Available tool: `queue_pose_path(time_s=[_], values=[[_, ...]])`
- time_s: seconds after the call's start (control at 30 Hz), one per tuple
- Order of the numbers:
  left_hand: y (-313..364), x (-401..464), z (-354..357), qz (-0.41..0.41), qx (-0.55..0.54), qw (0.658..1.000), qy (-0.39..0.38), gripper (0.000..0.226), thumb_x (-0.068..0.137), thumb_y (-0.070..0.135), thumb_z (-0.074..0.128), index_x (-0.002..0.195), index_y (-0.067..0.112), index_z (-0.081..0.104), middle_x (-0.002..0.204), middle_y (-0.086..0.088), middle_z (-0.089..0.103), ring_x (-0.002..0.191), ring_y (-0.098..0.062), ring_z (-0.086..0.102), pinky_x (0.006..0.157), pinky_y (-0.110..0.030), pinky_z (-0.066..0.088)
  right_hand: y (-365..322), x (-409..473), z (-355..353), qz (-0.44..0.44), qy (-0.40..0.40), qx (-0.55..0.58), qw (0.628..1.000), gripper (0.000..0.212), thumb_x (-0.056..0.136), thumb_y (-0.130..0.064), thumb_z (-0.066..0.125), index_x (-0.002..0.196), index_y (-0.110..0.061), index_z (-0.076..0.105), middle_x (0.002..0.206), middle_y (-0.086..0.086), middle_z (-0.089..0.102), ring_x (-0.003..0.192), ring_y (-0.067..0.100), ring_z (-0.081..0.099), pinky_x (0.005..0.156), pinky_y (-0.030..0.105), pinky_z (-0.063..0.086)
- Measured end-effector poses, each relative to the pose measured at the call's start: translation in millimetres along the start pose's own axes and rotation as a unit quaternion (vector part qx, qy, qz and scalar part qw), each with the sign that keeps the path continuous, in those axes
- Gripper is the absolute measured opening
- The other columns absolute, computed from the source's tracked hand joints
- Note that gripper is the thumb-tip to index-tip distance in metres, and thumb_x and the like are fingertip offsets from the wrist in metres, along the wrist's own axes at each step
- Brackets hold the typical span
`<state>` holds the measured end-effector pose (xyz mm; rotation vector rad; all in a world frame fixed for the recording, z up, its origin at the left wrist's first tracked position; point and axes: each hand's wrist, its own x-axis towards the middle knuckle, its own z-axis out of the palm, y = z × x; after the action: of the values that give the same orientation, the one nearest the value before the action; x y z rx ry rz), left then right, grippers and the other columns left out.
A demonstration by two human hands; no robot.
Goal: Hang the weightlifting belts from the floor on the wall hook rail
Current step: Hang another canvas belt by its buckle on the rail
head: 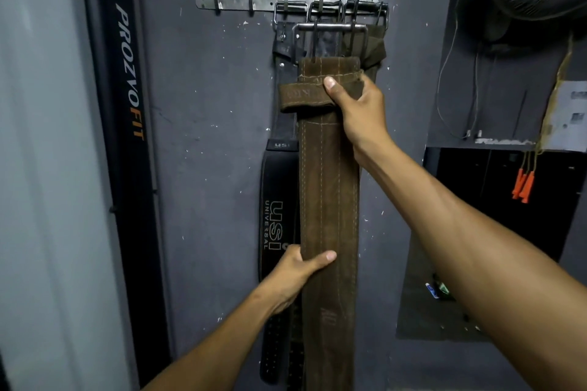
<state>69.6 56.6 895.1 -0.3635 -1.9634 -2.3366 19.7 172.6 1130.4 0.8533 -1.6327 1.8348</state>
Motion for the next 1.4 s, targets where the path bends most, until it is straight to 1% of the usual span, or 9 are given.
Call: queue_pose_path(time_s=[0.2, 0.37, 0.47, 0.63, 0.83, 0.97, 1.07, 1.2, 1.4], values=[[-21.8, -3.3, 1.0, 0.003, -0.027, 0.999, 0.036, 0.021, 0.093, 0.016, 0.073, 0.112, 0.009, 0.076, 0.116, -0.016, 0.078, 0.108, -0.027, 0.075, 0.093, -0.035, 0.061, 14.5, -4.2, -0.8, 0.029, -0.002, -0.005, 1.0, 0.037, 0.093, -0.033, 0.077, 0.121, -0.01, 0.068, 0.112, 0.001, 0.079, 0.105, 0.015, 0.075, 0.102, 0.041, 0.058], [-56.9, -19.8, -10.7, -0.072, -0.009, 0.997, 0.016, 0.064, 0.071, 0.031, 0.091, 0.126, 0.008, 0.069, 0.12, -0.011, 0.077, 0.115, -0.027, 0.073, 0.104, -0.043, 0.056, 21.5, -7.0, -5.1, 0.06, 0.001, -0.002, 0.998, 0.058, 0.087, -0.045, 0.079, 0.13, -0.009, 0.065, 0.119, 0.001, 0.077, 0.111, 0.016, 0.073, 0.105, 0.041, 0.057], [-82.8, -33.4, -24.3, -0.118, 0.016, 0.993, 0.014, 0.073, 0.066, 0.029, 0.093, 0.131, 0.01, 0.065, 0.124, -0.009, 0.076, 0.119, -0.026, 0.071, 0.106, -0.044, 0.054, 17.6, -4.5, -9.0, 0.059, 0.002, 0.021, 0.998, 0.045, 0.093, -0.033, 0.077, 0.126, -0.004, 0.066, 0.115, 0.005, 0.078, 0.107, 0.017, 0.075, 0.102, 0.038, 0.058], [-109.5, -53.4, -35.7, -0.142, 0.085, 0.985, 0.053, 0.046, 0.085, 0.018, 0.084, 0.127, 0.01, 0.069, 0.121, -0.005, 0.077, 0.11, -0.016, 0.074, 0.087, -0.024, 0.059, 12.3, -4.1, -7.1, 0.05, 0.003, 0.032, 0.998, 0.041, 0.094, -0.03, 0.076, 0.124, -0.003, 0.067, 0.114, 0.005, 0.079, 0.106, 0.016, 0.075, 0.1, 0.033, 0.059], [-106.4, -56.3, -40.2, -0.162, 0.106, 0.98, 0.045, 0.039, 0.087, 0.013, 0.081, 0.124, 0.01, 0.07, 0.122, -0.007, 0.076, 0.101, -0.009, 0.076, 0.084, -0.02, 0.058, 21.1, -14.0, -0.3, 0.066, -0.009, 0.03, 0.997, 0.048, 0.094, -0.034, 0.076, 0.128, -0.003, 0.065, 0.117, 0.006, 0.078, 0.108, 0.018, 0.075, 0.1, 0.035, 0.059], [-50.6, -39.4, -36.6, -0.087, 0.001, 0.996, 0.021, 0.051, 0.087, 0.013, 0.076, 0.135, 0.013, 0.059, 0.127, -0.006, 0.075, 0.119, -0.021, 0.071, 0.098, -0.031, 0.057, 33.5, -21.8, 2.2, 0.079, -0.019, 0.028, 0.996, 0.042, 0.094, -0.033, 0.076, 0.124, -0.006, 0.067, 0.112, 0.005, 0.079, 0.104, 0.018, 0.076, 0.098, 0.038, 0.061], [23.7, -13.2, -27.9, 0.022, -0.058, 0.997, 0.041, 0.041, 0.095, 0.021, 0.068, 0.134, 0.021, 0.056, 0.123, 0.002, 0.076, 0.116, -0.014, 0.071, 0.099, -0.031, 0.057, 47.1, -35.6, 4.7, 0.089, -0.033, 0.027, 0.995, 0.042, 0.095, -0.032, 0.076, 0.125, -0.006, 0.066, 0.114, 0.005, 0.079, 0.106, 0.018, 0.076, 0.098, 0.038, 0.06], [103.1, 18.2, -22.5, 0.148, -0.065, 0.983, 0.085, 0.046, 0.102, 0.026, 0.06, 0.141, 0.004, 0.055, 0.133, -0.014, 0.069, 0.12, -0.025, 0.067, 0.109, -0.044, 0.051, 64.9, -58.5, 8.2, 0.099, -0.051, 0.007, 0.994, 0.033, 0.096, -0.03, 0.075, 0.122, -0.011, 0.067, 0.112, 0.0, 0.079, 0.105, 0.014, 0.075, 0.1, 0.04, 0.059], [116.2, 37.6, -14.8, 0.145, -0.123, 0.966, 0.173, 0.015, 0.096, 0.004, 0.068, 0.11, -0.002, 0.068, 0.101, -0.021, 0.075, 0.09, -0.031, 0.074, 0.087, -0.046, 0.063, 83.1, -72.5, 9.4, 0.113, -0.063, 0.012, 0.992, 0.021, 0.099, -0.031, 0.07, 0.117, -0.02, 0.068, 0.11, -0.001, 0.08, 0.104, 0.014, 0.076, 0.102, 0.047, 0.058]])
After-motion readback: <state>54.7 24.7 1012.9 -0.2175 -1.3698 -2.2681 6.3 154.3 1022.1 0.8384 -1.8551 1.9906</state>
